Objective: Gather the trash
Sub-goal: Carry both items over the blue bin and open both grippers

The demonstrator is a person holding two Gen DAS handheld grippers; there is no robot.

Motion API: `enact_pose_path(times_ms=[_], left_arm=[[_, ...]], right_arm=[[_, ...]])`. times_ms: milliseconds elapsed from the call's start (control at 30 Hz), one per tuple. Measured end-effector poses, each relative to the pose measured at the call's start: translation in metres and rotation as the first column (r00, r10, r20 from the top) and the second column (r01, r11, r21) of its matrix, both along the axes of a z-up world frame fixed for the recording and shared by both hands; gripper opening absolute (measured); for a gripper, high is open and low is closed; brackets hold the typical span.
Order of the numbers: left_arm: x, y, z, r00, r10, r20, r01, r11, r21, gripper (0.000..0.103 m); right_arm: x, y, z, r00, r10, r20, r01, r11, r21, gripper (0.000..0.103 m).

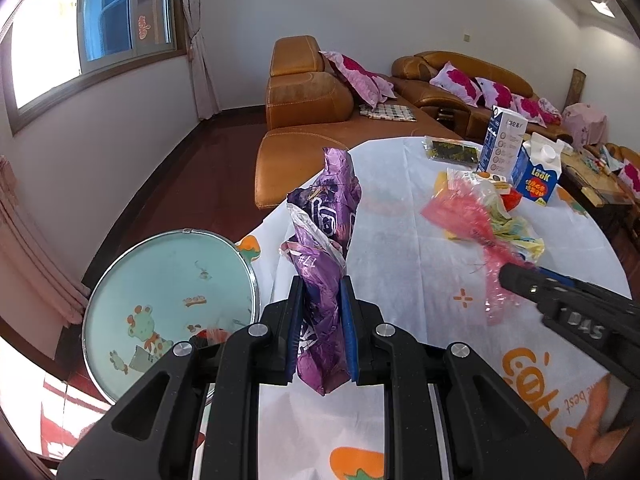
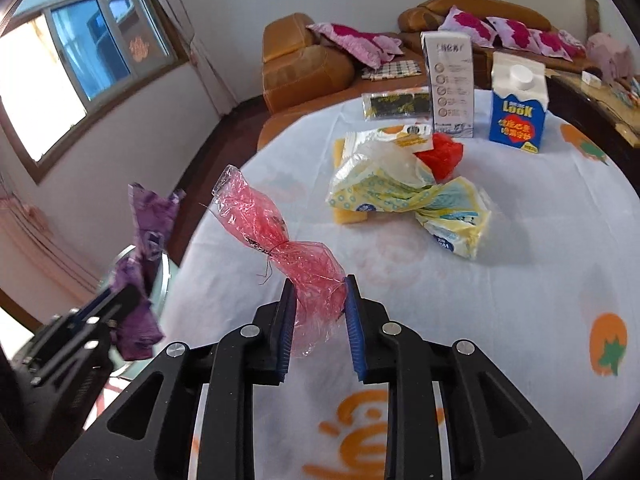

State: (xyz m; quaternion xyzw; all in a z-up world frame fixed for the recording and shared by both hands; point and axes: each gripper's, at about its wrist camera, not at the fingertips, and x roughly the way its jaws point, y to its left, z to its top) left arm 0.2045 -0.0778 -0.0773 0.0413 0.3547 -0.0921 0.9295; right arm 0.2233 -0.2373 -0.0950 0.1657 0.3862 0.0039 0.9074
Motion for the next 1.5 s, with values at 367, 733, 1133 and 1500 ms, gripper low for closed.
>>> enact_pose_path(times_ms=[367, 733, 1133, 1500], left_arm=[[-0.016, 0.027, 0.004, 1.0, 0.029, 0.009, -0.029, 0.999, -0.022, 0.018], [-0.024, 0.061, 0.005, 0.997, 0.073, 0.01, -0.072, 0.996, -0.053, 0.018], [-0.031, 0.106, 0.005, 0.989, 0.146, 0.011, -0.145, 0.987, -0.076, 0.018], [-0.03, 0.157, 0.001, 0.97, 0.245, 0.0, -0.244, 0.966, -0.09, 0.018]], right_arm=[[-0.022, 0.037, 0.018, 0.999, 0.035, 0.035, -0.035, 0.999, 0.006, 0.025], [-0.025, 0.073, 0.026, 0.994, 0.098, 0.046, -0.097, 0.995, -0.01, 0.025], [-0.019, 0.119, 0.032, 0.981, 0.184, 0.054, -0.183, 0.983, -0.028, 0.025], [-0.006, 0.165, 0.034, 0.963, 0.263, 0.055, -0.261, 0.965, -0.039, 0.025]])
